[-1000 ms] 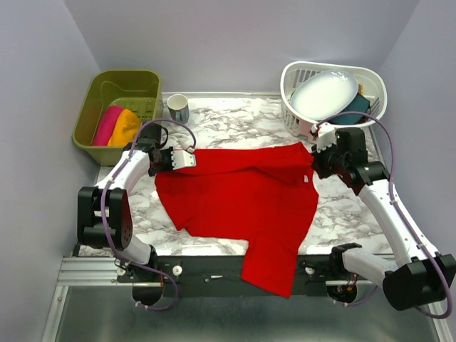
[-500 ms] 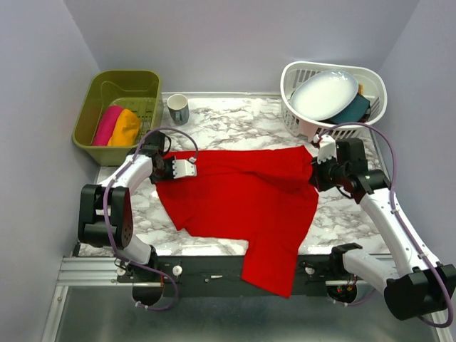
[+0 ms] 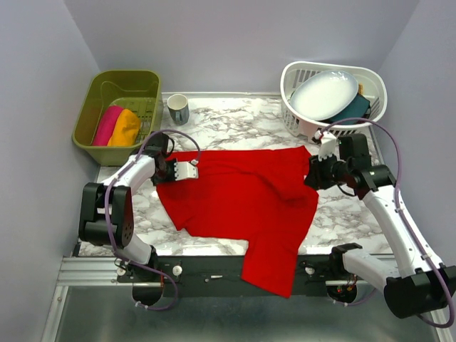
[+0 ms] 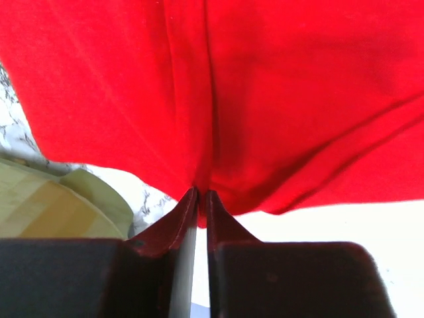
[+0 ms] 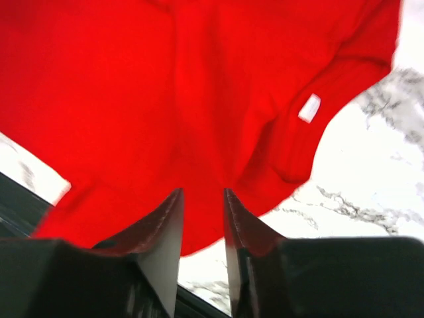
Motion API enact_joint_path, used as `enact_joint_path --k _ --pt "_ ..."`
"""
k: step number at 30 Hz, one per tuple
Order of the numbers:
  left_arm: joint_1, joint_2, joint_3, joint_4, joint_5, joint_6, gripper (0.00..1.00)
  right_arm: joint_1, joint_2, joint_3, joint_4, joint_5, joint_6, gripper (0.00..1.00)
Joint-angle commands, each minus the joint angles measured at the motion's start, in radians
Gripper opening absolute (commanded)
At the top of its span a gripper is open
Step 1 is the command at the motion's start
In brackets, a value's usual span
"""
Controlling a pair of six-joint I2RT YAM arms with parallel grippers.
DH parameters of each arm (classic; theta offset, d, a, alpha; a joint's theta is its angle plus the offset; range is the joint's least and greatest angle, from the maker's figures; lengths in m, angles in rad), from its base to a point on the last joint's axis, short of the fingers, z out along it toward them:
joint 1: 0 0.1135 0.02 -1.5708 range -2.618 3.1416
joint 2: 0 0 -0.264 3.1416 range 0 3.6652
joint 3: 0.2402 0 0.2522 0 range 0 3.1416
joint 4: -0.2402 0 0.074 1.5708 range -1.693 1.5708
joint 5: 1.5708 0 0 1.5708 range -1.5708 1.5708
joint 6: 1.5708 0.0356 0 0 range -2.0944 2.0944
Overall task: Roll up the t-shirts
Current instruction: Fold the T-shirt at the center of the board.
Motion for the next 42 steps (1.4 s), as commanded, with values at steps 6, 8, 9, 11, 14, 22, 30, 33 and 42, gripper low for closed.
enact_joint_path --k 6,8,9,11,14,22,30,33,42 --pt "-0.016 -0.059 0.214 -0.141 0.125 -0.068 0.26 -0.001 0.198 0.119 0.212 0.103 -0.137 0.44" --pt "-0.019 0.016 0.276 -0.131 0.104 -0.137 0.25 0.000 0.250 0.107 0.260 0.108 -0.203 0.41" --pt "-0.019 0.042 0.290 -0.122 0.087 -0.157 0.25 0.000 0.297 0.104 0.304 0.110 -0.277 0.41" --pt "-0.019 0.099 0.310 -0.084 0.069 -0.212 0.24 -0.001 0.345 0.099 0.349 0.145 -0.334 0.41" --pt "-0.019 0.151 0.301 -0.024 0.041 -0.245 0.21 -0.001 0.471 0.142 0.398 0.177 -0.408 0.40" --pt "-0.019 0.247 0.278 0.033 -0.033 -0.291 0.15 0.002 0.684 0.189 0.491 0.231 -0.576 0.37" --pt "-0.019 0.260 0.189 0.062 -0.095 -0.285 0.13 0.002 0.825 0.192 0.527 0.323 -0.742 0.35" --pt "-0.019 0.253 0.149 0.068 -0.121 -0.277 0.13 0.000 0.835 0.160 0.514 0.332 -0.777 0.32" --pt "-0.019 0.136 -0.012 0.037 -0.122 -0.288 0.12 0.003 0.763 0.110 0.380 0.343 -0.762 0.31"
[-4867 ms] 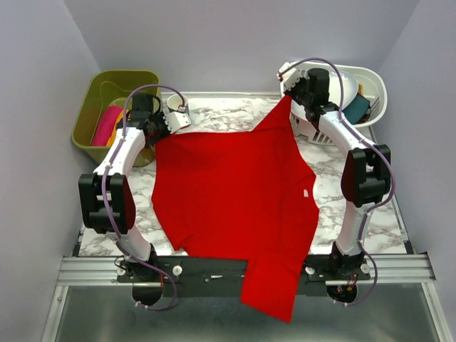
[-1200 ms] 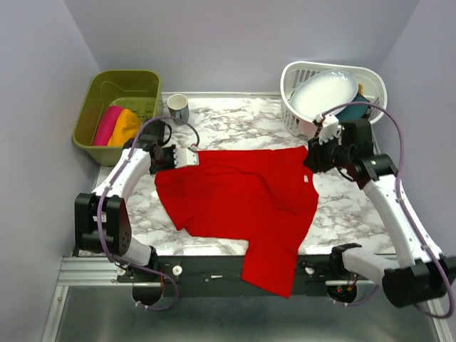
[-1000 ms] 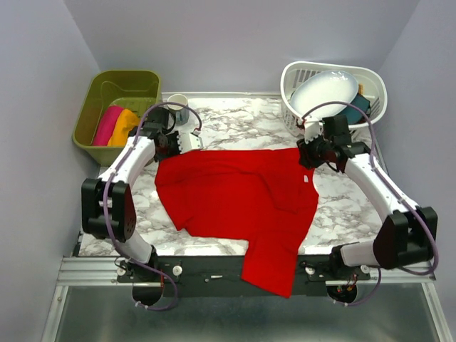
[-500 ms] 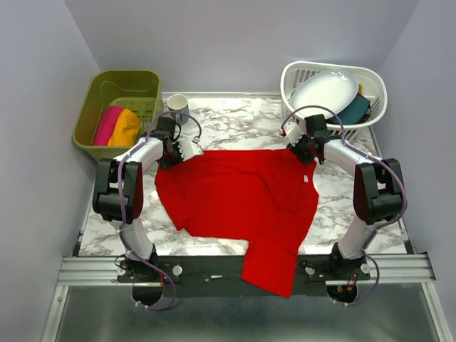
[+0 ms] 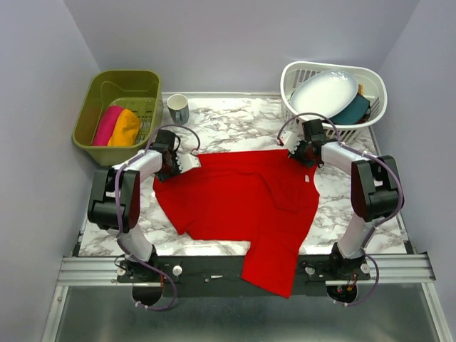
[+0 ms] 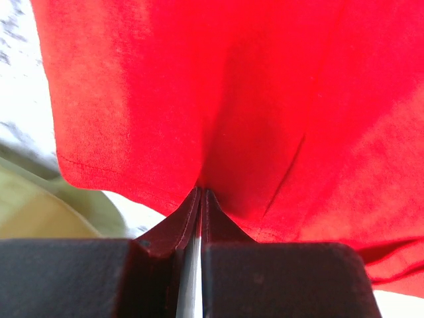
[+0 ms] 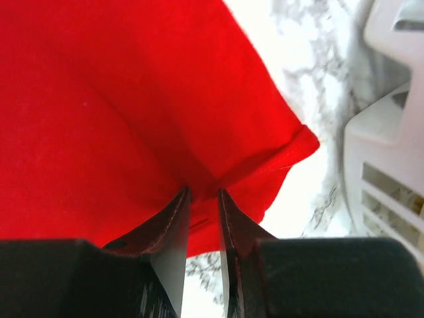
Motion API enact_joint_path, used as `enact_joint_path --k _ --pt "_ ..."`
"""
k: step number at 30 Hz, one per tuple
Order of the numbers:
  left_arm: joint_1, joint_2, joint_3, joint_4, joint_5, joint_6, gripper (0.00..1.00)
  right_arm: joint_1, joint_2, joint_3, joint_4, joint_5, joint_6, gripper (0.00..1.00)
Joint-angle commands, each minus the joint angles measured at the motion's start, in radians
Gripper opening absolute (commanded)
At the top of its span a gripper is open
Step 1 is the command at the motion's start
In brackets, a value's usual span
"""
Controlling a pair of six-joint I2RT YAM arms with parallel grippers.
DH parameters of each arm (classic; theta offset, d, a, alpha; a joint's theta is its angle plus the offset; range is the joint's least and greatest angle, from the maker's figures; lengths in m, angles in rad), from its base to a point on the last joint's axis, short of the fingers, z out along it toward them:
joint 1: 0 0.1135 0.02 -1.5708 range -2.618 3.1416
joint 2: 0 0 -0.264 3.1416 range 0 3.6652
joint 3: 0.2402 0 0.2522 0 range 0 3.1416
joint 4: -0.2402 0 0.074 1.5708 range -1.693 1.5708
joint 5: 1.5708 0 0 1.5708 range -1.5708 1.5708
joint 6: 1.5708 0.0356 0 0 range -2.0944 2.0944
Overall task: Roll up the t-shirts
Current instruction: Fold the T-shirt at the center of the board.
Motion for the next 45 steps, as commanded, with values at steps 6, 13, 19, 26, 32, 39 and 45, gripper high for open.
enact_joint_path --k 6,13,19,26,32,39,45 --pt "-0.001 -0.162 -0.185 -0.052 -0.019 -0.005 0.12 0.001 -0.094 -0.110 -0.146 0.063 -0.026 0.30" --pt "-0.087 -0.213 -0.063 -0.063 0.037 -0.042 0.17 0.001 -0.131 0.027 -0.212 0.063 0.054 0.31" --pt "-0.114 -0.256 0.068 -0.103 0.064 -0.108 0.21 0.001 -0.185 0.165 -0.304 -0.006 0.095 0.36" --pt "-0.121 -0.190 -0.003 0.015 -0.022 -0.113 0.22 0.002 -0.073 0.228 -0.205 -0.033 0.037 0.36" --pt "-0.136 -0.138 -0.032 0.080 -0.086 -0.103 0.21 0.007 0.071 0.324 -0.139 -0.026 -0.023 0.33" --pt "-0.134 -0.104 -0.052 0.121 -0.155 -0.076 0.20 0.028 0.154 0.366 -0.115 -0.032 -0.098 0.32" --pt "-0.108 -0.044 -0.021 0.103 -0.194 -0.065 0.20 0.045 0.185 0.355 -0.131 -0.043 -0.181 0.31"
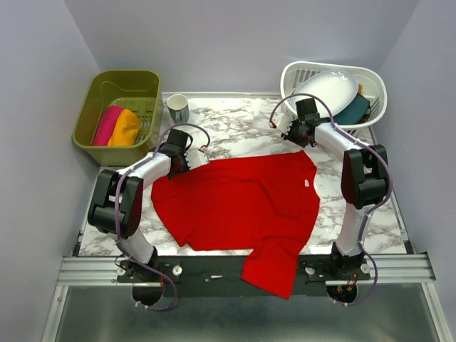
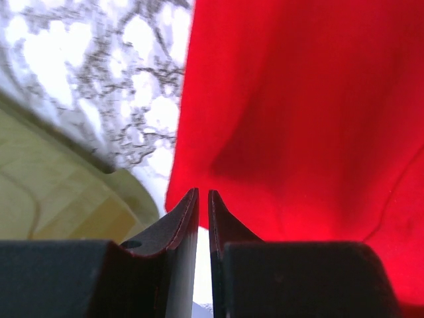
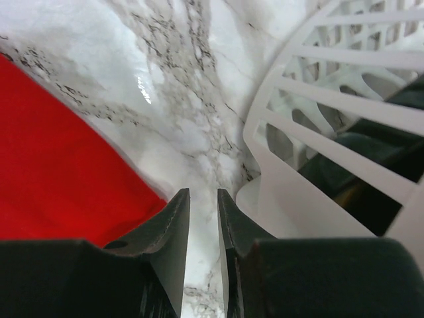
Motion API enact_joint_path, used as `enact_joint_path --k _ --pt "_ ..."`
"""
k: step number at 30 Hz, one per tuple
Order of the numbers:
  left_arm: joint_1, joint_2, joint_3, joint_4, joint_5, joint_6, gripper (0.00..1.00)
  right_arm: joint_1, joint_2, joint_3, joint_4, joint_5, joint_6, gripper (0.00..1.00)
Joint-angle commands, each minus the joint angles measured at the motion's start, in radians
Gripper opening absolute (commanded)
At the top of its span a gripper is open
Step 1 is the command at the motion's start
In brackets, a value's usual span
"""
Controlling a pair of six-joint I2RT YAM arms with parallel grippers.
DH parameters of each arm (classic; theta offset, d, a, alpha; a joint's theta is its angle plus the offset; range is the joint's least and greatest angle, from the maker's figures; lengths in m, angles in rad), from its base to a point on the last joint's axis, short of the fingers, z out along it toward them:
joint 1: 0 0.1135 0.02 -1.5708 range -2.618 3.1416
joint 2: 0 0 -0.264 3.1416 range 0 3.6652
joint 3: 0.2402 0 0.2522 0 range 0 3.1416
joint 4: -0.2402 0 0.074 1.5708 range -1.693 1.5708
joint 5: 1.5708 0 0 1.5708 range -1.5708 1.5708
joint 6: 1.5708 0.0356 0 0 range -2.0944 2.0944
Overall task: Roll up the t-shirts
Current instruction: Fold the T-shirt at the center of the board.
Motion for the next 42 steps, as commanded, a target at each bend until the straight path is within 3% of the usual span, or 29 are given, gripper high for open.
enact_joint_path --k 1,10,21,34,42 --pt "0.023 0.048 0.023 -0.001 -0.058 0.019 0.20 0.014 0.035 0.009 -0.006 -0.045 -0.101 0.30" --pt "0.077 0.091 0.037 -0.020 -0.088 0.059 0.19 0.016 0.029 -0.066 -0.006 -0.014 -0.219 0.29" --pt "0.083 0.138 0.077 -0.028 -0.101 0.082 0.19 0.005 0.022 -0.116 0.016 0.042 -0.235 0.26" --pt "0.089 0.177 0.092 0.016 -0.099 0.114 0.18 -0.101 0.013 -0.147 0.037 0.233 -0.181 0.26" --pt "0.078 0.137 0.121 0.019 -0.073 0.113 0.18 -0.105 -0.112 -0.124 -0.071 0.199 -0.084 0.26"
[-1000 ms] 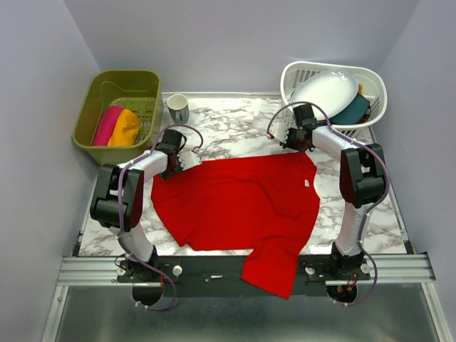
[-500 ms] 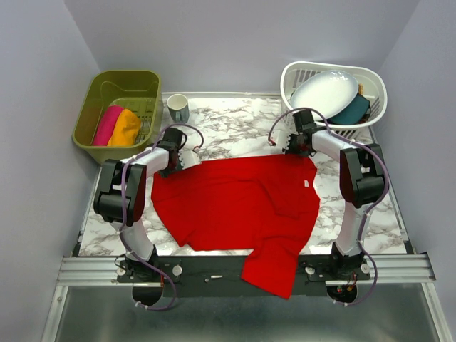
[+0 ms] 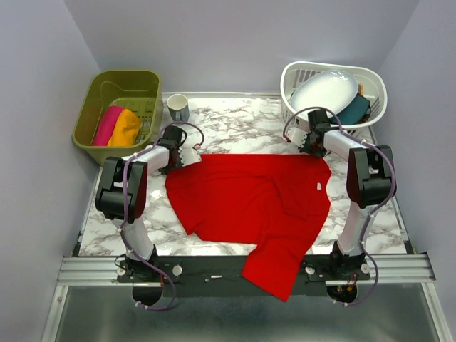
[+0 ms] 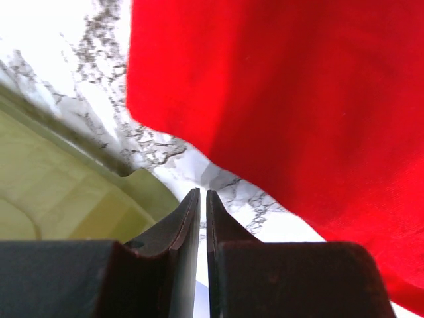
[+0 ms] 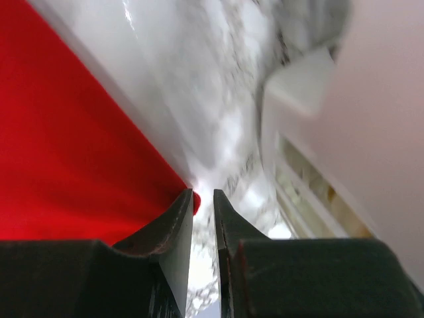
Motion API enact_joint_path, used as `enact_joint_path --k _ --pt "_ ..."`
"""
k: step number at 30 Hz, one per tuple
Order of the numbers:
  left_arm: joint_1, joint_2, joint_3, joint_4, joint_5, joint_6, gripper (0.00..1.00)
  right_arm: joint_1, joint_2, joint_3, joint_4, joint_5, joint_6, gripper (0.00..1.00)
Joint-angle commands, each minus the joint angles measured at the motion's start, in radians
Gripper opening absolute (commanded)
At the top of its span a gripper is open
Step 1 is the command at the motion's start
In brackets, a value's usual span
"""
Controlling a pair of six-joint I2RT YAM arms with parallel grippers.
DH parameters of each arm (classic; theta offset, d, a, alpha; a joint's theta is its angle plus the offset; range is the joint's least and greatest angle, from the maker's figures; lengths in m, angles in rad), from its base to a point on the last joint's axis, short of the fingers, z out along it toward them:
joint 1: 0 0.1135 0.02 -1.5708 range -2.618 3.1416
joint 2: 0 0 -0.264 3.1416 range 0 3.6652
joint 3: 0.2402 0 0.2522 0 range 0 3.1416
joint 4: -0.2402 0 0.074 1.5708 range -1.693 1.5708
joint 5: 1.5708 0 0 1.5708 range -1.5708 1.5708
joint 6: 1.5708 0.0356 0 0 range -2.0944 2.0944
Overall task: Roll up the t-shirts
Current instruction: Fold the T-shirt at the center of the board.
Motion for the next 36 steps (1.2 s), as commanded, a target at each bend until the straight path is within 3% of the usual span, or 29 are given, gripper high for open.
enact_joint_path --k 1,13,21,25,36 --pt "-0.009 -0.039 0.038 -0.007 0.019 -0.001 0.18 -0.007 -0.125 0.026 -0.097 -0.020 0.097 0.27" --pt "-0.057 -0.123 0.030 -0.131 0.166 -0.077 0.18 -0.009 -0.224 -0.067 -0.156 -0.141 0.096 0.28" --pt "-0.058 -0.162 0.027 -0.320 0.358 -0.044 0.18 -0.007 -0.254 -0.132 -0.094 -0.117 0.090 0.31" --pt "-0.058 -0.159 0.015 -0.357 0.352 -0.039 0.18 -0.006 -0.274 -0.129 -0.139 -0.210 0.102 0.31" --pt "-0.048 -0.123 -0.054 -0.305 0.258 -0.016 0.17 -0.006 -0.175 -0.119 -0.143 -0.200 0.067 0.31"
